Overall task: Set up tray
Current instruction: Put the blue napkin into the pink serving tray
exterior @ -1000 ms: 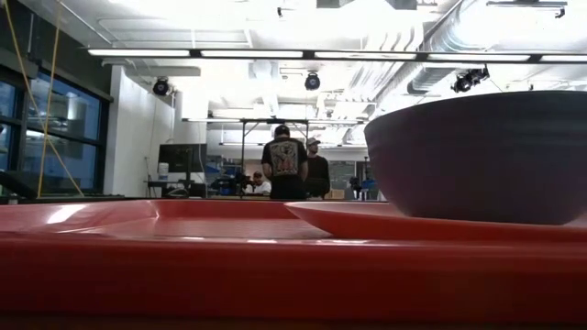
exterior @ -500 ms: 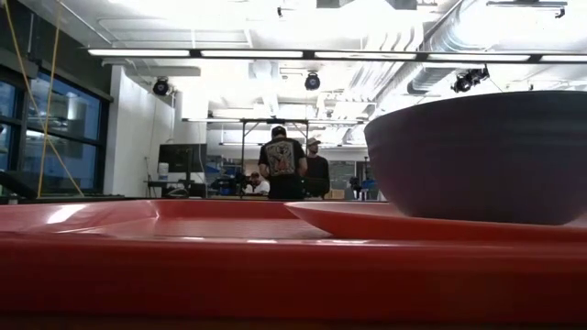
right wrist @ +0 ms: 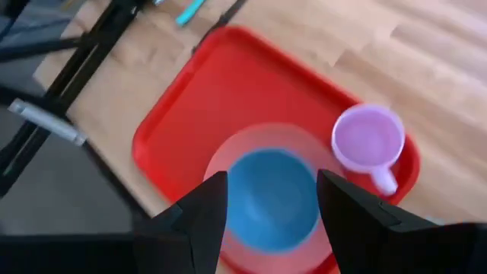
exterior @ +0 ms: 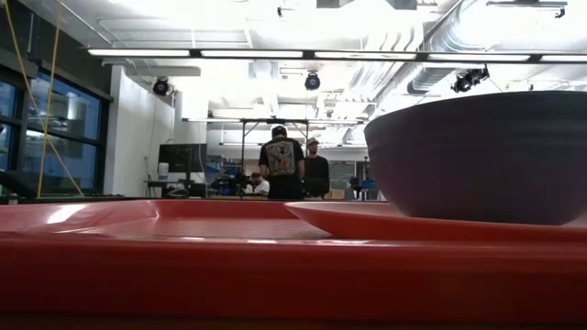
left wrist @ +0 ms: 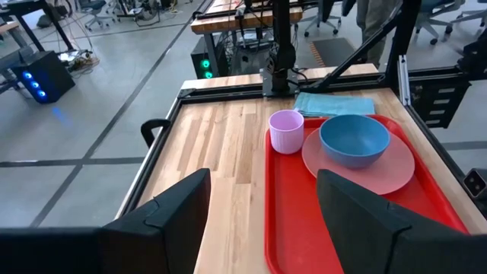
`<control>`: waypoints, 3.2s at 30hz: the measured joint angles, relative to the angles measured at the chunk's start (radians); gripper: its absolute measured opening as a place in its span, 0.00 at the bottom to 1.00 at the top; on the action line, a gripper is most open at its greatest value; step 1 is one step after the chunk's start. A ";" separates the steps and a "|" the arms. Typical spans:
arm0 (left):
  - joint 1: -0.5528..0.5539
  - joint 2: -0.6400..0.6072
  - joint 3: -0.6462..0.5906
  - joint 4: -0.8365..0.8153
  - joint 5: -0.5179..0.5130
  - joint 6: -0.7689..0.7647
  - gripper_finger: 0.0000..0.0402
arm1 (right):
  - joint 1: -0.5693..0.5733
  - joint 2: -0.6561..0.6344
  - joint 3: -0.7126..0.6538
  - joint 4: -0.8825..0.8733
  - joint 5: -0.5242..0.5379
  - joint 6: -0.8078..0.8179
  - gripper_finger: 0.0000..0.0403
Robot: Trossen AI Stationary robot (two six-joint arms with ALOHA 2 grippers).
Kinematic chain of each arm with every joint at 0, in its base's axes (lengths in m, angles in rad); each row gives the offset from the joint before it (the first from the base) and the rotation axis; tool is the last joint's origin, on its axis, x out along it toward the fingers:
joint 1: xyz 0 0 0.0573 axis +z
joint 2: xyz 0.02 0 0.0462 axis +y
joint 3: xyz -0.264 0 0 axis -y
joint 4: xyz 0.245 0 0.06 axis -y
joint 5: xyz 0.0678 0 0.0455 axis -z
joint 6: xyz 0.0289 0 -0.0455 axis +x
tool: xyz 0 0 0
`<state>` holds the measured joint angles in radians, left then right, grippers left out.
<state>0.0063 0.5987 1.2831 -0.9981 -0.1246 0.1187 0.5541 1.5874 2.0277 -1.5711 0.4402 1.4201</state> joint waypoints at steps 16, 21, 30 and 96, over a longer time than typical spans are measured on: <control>0.000 0.000 0.000 0.000 0.003 -0.018 0.68 | 0.189 0.016 -0.177 0.005 -0.552 0.410 0.45; 0.000 0.000 0.000 0.000 0.003 -0.017 0.68 | 0.256 0.016 -0.342 0.047 -0.785 0.559 0.45; 0.000 0.000 0.000 0.000 0.003 -0.014 0.68 | 0.291 0.016 -0.623 0.296 -0.816 0.660 0.45; 0.000 0.000 0.000 -0.051 0.035 -0.017 0.68 | 0.192 0.231 -0.902 0.546 -0.732 0.727 0.00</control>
<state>0.0067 0.5987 1.2835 -1.0492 -0.0891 0.1013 0.7465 1.8179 1.1255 -1.0250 -0.2917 2.1467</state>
